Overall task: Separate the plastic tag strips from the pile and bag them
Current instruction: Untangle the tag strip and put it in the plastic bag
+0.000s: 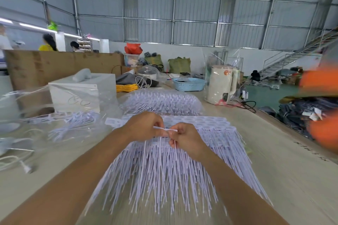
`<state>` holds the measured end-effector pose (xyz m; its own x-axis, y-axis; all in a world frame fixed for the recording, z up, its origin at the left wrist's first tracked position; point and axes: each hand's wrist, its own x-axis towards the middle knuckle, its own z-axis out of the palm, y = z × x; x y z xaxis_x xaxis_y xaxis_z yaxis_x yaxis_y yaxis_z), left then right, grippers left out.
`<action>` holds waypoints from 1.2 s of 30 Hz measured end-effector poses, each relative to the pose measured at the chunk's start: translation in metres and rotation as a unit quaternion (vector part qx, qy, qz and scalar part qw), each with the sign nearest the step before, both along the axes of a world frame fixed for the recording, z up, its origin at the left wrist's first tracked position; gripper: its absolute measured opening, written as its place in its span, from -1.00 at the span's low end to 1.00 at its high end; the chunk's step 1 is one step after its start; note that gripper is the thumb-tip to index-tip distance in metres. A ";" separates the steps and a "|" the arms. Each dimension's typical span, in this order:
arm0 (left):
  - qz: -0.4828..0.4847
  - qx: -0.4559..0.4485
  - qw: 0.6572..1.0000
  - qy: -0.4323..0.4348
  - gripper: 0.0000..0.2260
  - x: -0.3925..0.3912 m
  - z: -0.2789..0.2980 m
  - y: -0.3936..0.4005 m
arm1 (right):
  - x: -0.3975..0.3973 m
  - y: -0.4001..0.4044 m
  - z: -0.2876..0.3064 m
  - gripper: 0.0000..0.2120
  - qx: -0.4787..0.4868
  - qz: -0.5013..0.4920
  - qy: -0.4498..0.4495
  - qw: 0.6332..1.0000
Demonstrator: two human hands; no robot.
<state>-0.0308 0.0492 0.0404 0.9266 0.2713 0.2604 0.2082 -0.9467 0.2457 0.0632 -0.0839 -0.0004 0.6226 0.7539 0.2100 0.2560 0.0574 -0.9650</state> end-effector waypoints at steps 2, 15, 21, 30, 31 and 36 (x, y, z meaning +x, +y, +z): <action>-0.011 -0.025 1.000 -0.002 -0.81 -0.002 0.009 0.000 | 0.003 -0.002 0.007 -0.80 -0.027 0.032 -0.061 0.997; -0.040 -0.214 0.975 0.053 -0.60 0.019 0.038 -0.036 | 0.021 -0.035 0.038 -0.75 0.015 -0.017 -0.211 0.977; -0.090 -0.472 0.871 0.103 -0.75 0.020 0.034 -0.035 | 0.017 -0.039 0.020 -0.83 0.174 -0.047 -0.215 0.960; -0.073 -0.443 0.881 0.148 -0.74 0.024 0.030 -0.035 | 0.055 -0.052 0.016 -0.78 0.066 -0.177 0.005 0.982; -0.065 -0.412 0.899 0.131 -0.74 0.025 0.027 -0.033 | 0.054 -0.052 0.019 -0.80 0.073 -0.150 0.045 0.985; -0.068 -0.334 0.937 0.069 -0.83 0.031 0.017 -0.036 | 0.051 -0.047 0.030 -0.83 0.034 -0.002 0.086 0.996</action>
<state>-0.0001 0.0132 0.0577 0.9767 0.2082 -0.0514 0.1709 -0.6108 0.7732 0.1141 -0.1310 0.0299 0.6567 0.7390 0.1504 0.0878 0.1232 -0.9885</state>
